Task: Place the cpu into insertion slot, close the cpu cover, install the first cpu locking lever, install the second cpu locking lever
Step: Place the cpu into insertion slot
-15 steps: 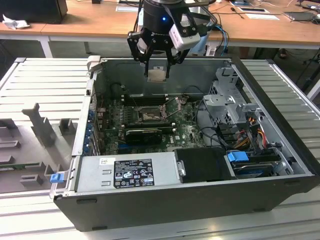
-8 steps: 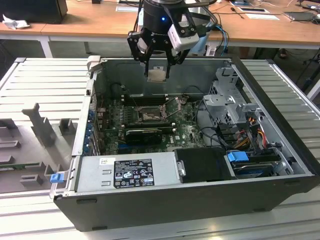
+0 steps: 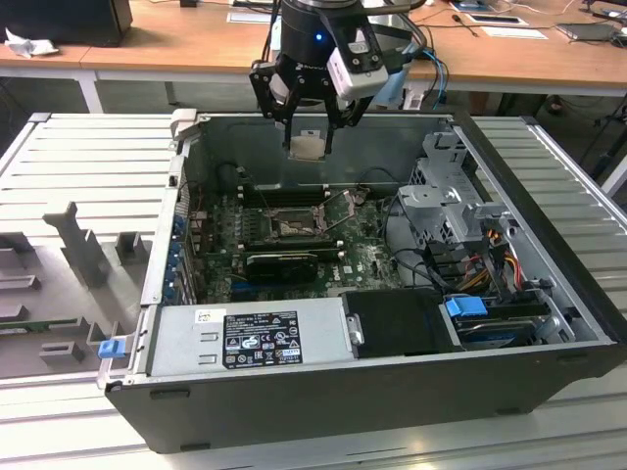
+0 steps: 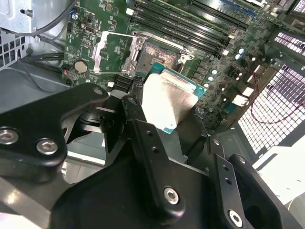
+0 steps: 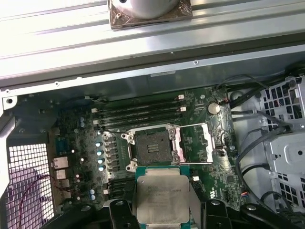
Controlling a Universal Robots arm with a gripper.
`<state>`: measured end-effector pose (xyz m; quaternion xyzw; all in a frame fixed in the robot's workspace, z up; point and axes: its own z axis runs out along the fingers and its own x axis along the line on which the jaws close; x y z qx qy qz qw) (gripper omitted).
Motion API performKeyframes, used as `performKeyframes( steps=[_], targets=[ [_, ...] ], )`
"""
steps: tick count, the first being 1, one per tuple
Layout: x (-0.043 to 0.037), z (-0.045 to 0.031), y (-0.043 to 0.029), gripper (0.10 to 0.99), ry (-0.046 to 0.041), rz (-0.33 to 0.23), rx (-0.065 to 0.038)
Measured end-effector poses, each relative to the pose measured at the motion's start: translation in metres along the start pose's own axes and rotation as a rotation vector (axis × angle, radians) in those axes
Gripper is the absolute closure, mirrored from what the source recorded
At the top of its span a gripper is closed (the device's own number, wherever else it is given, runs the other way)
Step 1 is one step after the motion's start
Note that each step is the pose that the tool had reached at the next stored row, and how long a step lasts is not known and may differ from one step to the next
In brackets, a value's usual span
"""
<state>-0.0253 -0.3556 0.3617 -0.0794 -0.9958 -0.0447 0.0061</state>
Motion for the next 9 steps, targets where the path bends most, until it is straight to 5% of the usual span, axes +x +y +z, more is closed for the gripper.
performKeyframes(
  steps=[9],
  targets=[
    [0.0000,0.0000,0.0000,0.557,-0.0033,0.037,-0.001]
  ],
)
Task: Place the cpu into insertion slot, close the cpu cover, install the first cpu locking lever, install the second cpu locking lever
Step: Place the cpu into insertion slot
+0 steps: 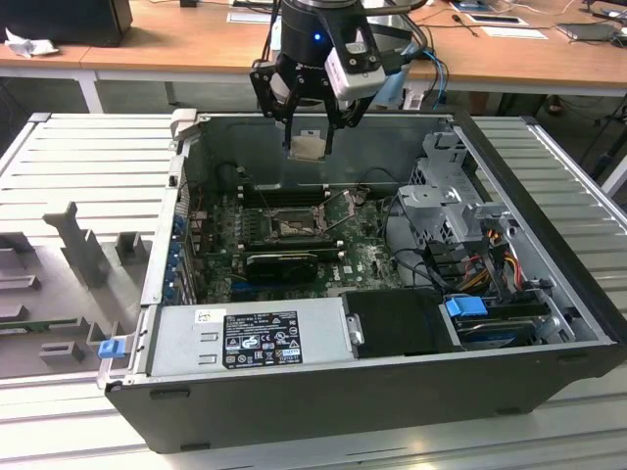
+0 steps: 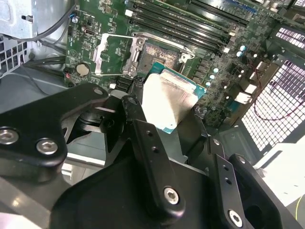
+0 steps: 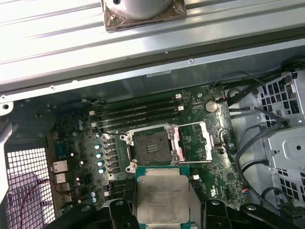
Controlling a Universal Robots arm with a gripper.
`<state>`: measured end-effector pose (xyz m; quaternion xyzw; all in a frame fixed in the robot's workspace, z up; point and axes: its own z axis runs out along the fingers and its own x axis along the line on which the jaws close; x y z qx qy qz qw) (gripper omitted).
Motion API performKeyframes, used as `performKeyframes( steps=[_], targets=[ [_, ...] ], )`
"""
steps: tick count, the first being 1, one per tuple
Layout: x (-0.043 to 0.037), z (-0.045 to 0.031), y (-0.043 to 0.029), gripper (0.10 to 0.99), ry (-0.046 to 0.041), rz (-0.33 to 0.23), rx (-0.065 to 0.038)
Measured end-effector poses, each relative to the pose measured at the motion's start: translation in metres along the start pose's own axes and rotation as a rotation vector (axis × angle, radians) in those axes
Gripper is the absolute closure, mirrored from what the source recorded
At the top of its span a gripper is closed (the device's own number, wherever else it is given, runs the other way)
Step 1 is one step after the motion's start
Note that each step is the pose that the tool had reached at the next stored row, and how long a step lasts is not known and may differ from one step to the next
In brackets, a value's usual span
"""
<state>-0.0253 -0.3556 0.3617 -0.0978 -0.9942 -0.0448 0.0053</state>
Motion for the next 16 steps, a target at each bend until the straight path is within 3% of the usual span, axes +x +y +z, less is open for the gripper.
performKeyframes(
  steps=[16],
  targets=[
    [0.0000,0.0001,0.0000,0.557,-0.0051,0.059,-0.001]
  ],
)
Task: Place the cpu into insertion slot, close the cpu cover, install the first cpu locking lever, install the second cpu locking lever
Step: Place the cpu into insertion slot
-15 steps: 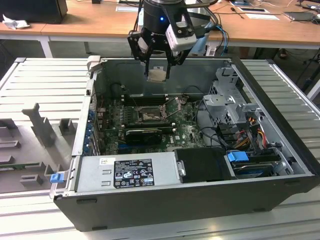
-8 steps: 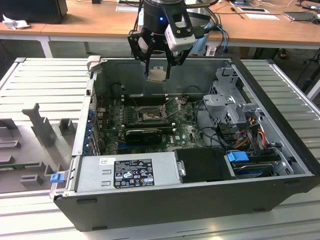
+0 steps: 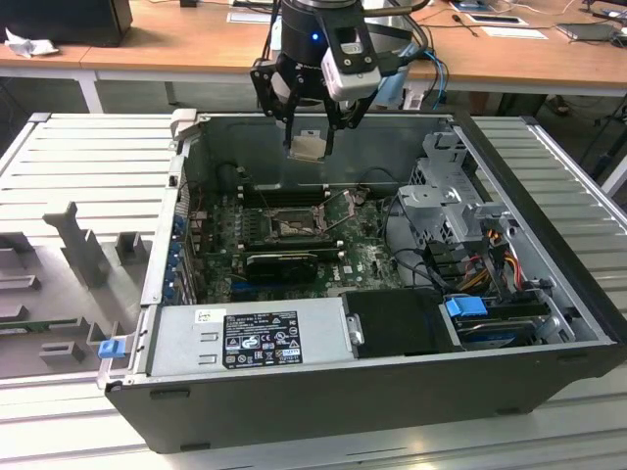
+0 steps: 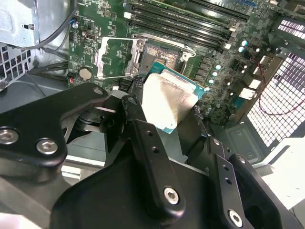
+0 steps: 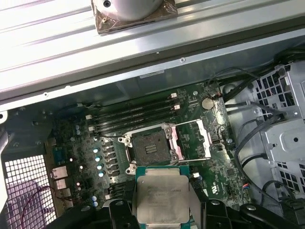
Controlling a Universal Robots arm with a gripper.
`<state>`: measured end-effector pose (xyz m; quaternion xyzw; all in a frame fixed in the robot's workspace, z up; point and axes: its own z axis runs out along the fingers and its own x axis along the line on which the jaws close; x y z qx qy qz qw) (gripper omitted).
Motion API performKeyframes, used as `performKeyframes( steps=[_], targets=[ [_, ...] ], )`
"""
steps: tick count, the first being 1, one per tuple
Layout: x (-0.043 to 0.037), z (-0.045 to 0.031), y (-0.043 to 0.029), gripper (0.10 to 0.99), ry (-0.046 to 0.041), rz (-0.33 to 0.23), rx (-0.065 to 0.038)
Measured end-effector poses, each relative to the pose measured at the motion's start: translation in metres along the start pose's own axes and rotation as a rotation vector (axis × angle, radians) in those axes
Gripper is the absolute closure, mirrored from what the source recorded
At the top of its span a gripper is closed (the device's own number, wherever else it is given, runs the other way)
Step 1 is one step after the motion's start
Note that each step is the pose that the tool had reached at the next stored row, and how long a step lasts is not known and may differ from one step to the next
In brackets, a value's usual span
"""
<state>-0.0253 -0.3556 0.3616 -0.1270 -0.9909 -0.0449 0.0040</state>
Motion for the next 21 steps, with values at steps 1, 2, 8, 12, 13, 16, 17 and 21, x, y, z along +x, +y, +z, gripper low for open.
performKeyframes(
  steps=[1,2,8,12,13,16,17,21],
  targets=[
    [0.0000,0.0000,0.0000,0.557,-0.0003,0.003,0.000],
    [0.0000,0.0000,0.0000,0.557,-0.0006,0.007,0.000],
    [0.0000,0.0000,0.0000,0.557,-0.0024,0.027,-0.001],
    [0.0000,0.0000,0.0000,0.557,-0.0037,0.041,-0.001],
    [0.0000,0.0000,0.0000,0.557,-0.0041,0.046,-0.001],
    [0.0000,0.0000,0.0000,0.557,-0.0060,0.068,-0.001],
    [0.0000,0.0000,0.0000,0.557,-0.0069,0.077,-0.002],
    [0.0003,0.0000,-0.0001,0.557,-0.0105,0.118,-0.002]
  ],
)
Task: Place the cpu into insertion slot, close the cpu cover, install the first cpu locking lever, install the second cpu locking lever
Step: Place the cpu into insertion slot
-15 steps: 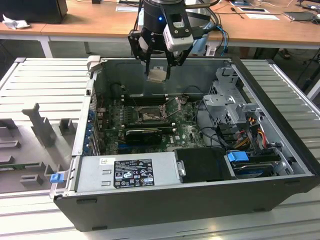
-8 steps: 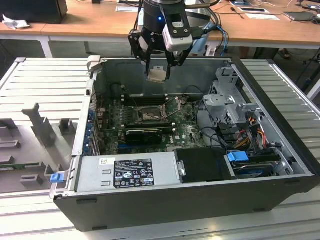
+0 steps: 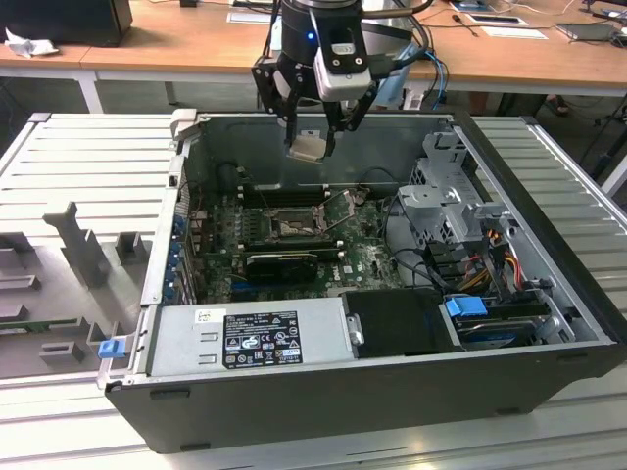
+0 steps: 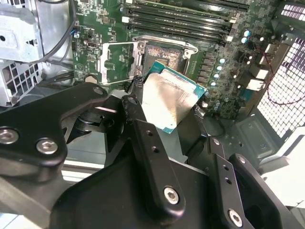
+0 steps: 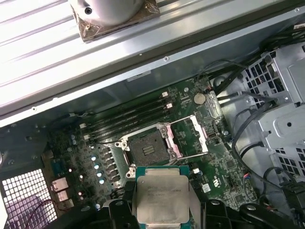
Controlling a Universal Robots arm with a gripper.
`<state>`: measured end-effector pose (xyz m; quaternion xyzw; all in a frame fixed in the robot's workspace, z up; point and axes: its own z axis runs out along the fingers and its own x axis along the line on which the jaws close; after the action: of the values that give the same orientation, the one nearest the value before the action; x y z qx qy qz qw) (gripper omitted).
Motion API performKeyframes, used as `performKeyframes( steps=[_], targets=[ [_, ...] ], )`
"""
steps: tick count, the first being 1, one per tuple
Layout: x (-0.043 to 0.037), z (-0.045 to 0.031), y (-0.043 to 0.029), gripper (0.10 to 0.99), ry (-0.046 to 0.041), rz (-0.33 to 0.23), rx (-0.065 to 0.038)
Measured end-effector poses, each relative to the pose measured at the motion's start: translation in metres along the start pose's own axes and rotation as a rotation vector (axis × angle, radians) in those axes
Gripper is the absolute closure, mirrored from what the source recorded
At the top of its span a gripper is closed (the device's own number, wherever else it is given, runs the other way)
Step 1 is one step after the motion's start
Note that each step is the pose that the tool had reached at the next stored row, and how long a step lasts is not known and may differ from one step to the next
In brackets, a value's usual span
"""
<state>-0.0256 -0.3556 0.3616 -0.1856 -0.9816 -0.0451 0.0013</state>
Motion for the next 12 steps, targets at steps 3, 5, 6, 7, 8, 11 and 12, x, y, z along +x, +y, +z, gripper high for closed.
performKeyframes(
  steps=[3,5,6,7,8,11,12],
  targets=[
    [0.0001,0.0000,-0.0001,0.557,-0.0016,0.018,0.000],
    [0.0001,0.0000,-0.0001,0.557,-0.0027,0.030,-0.001],
    [0.0001,0.0000,-0.0001,0.557,-0.0030,0.034,-0.001],
    [0.0001,0.0000,-0.0001,0.557,-0.0034,0.038,-0.001],
    [0.0001,0.0000,-0.0001,0.557,-0.0037,0.042,-0.001],
    [0.0001,0.0000,-0.0001,0.557,-0.0054,0.060,-0.001],
    [0.0001,0.0000,-0.0001,0.557,-0.0060,0.067,-0.001]
  ],
)
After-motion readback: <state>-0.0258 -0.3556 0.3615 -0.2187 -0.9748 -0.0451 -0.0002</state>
